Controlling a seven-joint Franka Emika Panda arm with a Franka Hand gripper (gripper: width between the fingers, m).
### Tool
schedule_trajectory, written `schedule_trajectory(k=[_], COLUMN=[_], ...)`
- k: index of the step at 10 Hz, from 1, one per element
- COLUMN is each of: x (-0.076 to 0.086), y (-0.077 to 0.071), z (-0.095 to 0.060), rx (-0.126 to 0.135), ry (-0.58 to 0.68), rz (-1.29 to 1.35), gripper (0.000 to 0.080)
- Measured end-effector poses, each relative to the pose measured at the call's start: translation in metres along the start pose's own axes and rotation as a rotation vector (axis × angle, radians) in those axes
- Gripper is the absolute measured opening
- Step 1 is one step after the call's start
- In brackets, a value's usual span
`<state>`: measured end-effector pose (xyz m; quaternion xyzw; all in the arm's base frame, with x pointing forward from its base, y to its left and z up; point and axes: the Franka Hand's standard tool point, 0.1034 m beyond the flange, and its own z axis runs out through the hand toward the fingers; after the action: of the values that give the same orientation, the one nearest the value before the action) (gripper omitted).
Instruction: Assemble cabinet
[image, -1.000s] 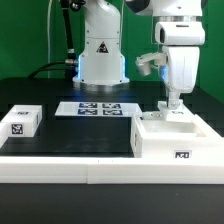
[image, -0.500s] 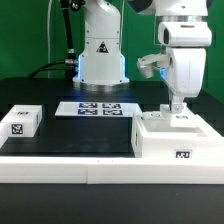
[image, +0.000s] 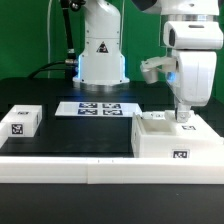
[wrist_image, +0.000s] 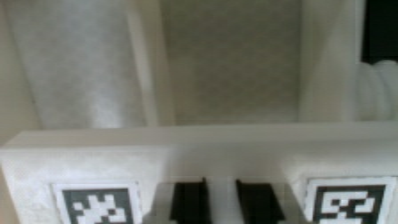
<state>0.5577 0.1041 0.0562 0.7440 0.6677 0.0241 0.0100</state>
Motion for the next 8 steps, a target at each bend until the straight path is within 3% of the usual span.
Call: schedule_trajectory(k=[5,8], x=[0.0,-0.001], y=[0.017,0.017], z=[0.002,0.001], rx=[0.011,0.035], ry=[-0.007,-0.021], rz=[0.002,0.017], gripper=[0.0072,0.0074])
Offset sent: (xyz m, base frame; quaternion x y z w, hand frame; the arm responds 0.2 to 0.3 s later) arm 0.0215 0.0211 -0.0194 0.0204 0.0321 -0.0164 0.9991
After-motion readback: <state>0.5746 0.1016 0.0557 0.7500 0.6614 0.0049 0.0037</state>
